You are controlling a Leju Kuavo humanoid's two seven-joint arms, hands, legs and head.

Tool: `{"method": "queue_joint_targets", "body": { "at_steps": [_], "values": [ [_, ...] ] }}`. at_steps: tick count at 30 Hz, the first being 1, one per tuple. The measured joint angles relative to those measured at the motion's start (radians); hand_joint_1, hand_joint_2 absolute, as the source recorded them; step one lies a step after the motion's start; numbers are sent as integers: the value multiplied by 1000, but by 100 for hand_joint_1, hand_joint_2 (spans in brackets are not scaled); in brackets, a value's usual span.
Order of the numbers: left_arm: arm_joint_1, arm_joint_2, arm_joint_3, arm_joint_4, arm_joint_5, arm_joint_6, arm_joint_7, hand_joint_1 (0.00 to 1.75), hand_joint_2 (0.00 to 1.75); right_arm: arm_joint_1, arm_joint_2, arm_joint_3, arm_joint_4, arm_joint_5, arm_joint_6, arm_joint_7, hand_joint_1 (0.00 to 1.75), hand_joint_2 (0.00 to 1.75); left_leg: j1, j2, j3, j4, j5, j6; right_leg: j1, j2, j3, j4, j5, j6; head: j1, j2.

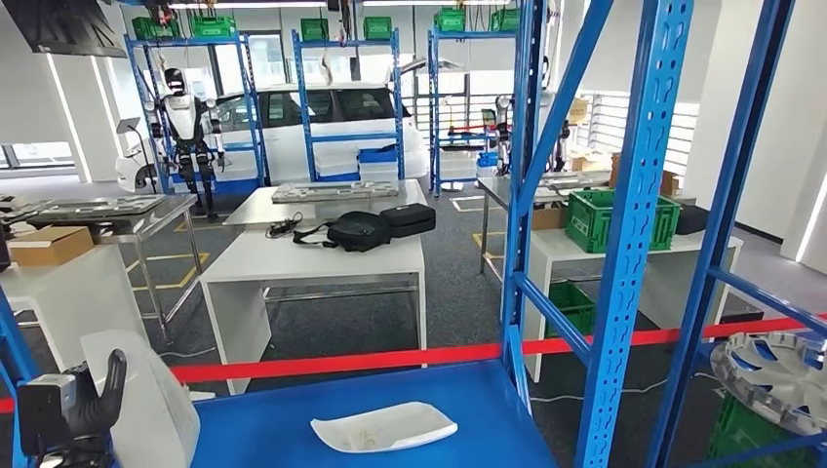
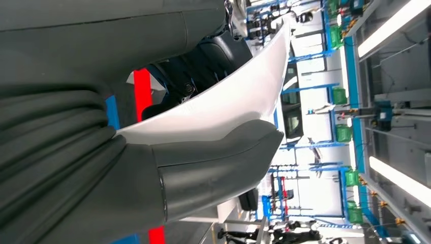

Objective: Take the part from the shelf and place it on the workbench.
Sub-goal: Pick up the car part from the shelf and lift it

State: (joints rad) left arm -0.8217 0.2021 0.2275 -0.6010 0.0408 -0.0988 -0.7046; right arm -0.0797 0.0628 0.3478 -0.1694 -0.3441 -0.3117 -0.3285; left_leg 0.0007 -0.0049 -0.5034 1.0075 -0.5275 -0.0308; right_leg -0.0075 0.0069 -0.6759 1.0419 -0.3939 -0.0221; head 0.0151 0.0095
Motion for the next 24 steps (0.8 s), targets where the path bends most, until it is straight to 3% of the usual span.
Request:
{"method": "queue_joint_targets", "body": {
  "at_steps": [2, 3, 5, 6, 7, 8, 9, 11, 13, 17, 19, 21, 22, 24],
  "values": [
    [-2, -2, -3, 0, 0, 0, 0, 175, 175, 1, 0, -1, 0, 0, 0, 0, 0, 0, 3, 2, -7, -9, 17, 17, -1, 0, -7, 5, -7, 12, 0, 0],
    [-2, -3, -5, 0, 0, 0, 0, 175, 175, 2, 0, -2, 0, 0, -1, 0, 0, 0, 6, 3, -13, -13, 28, 25, -1, 0, -18, 28, -33, 17, 1, 0],
    [-2, -4, -7, 0, 0, 0, 0, 175, 175, 2, 0, -4, 0, 0, -1, 0, 0, 0, 7, 4, -33, -14, 47, 35, -1, -1, -55, 134, -122, 22, 3, 0],
    [-1, -5, -7, 1, 0, 0, 0, 175, 175, 2, 0, -5, 0, 0, -1, 0, 0, 0, 7, 5, -45, -12, 56, 37, -1, -1, -73, 200, -160, 24, 4, 0],
    [0, -6, -7, 2, 1, 0, 0, 175, 175, 2, 0, -5, 0, 0, -1, 0, 0, 0, 7, 5, -58, -9, 63, 36, -1, -1, -83, 250, -181, 26, 4, 0],
    [1, -6, -7, 3, 1, 0, 0, 175, 175, 2, 0, -6, 0, 0, -1, 0, 0, 0, 7, 5, -70, -5, 69, 35, -1, -1, -77, 268, -182, 27, 4, 0],
    [2, -6, -7, 4, 1, 0, 0, 175, 175, 2, 0, -7, 0, 0, -1, 0, 0, 0, 7, 5, -81, -1, 74, 34, -1, -2, -52, 248, -167, 27, 5, 0],
    [2, -7, -7, 5, 1, 0, 0, 175, 175, 0, -1, -7, 0, 0, -1, 0, 0, 0, 7, 5, -102, 11, 81, 28, -1, -2, 39, 122, -133, 21, 6, 0],
    [2, -6, -7, 5, 1, 0, 0, 175, 175, -2, -2, -8, 0, 0, -1, 0, 0, 0, 5, 6, -114, 21, 87, 19, 3, -1, 98, 29, -119, 9, 5, 0],
    [2, -4, -7, 6, 1, 1, 0, 175, 175, -3, -2, -8, 0, 0, -1, 0, 0, 0, 6, 5, -125, 26, 94, -7, 3, -2, 95, 4, -103, -18, 3, 0],
    [1, -1, -7, 6, 1, 2, 0, 175, 175, -3, -2, -9, 0, 0, -1, 0, 0, 0, 10, 5, -148, 81, 39, -18, 0, -4, 83, -3, -86, -30, 2, 0],
    [1, 0, -7, 8, 1, 5, 0, 175, 175, -4, -3, -9, 0, 0, 1, 0, 0, 0, 12, 4, -181, 196, -44, -27, 0, -5, 66, -4, -70, -34, 1, 0],
    [2, 0, -7, 11, 1, 8, 0, 175, 175, -4, -3, -9, 0, 0, 2, 1, 0, 0, 13, 5, -192, 247, -70, -30, 1, -5, 56, -3, -63, -33, 1, 0],
    [1, -2, -8, 16, 1, 17, 0, 175, 175, -4, -3, -9, 0, 0, 4, 2, 0, 0, 14, 5, -171, 266, -60, -32, 1, -5, 34, -2, -46, -31, 0, 0]
  ]
}}
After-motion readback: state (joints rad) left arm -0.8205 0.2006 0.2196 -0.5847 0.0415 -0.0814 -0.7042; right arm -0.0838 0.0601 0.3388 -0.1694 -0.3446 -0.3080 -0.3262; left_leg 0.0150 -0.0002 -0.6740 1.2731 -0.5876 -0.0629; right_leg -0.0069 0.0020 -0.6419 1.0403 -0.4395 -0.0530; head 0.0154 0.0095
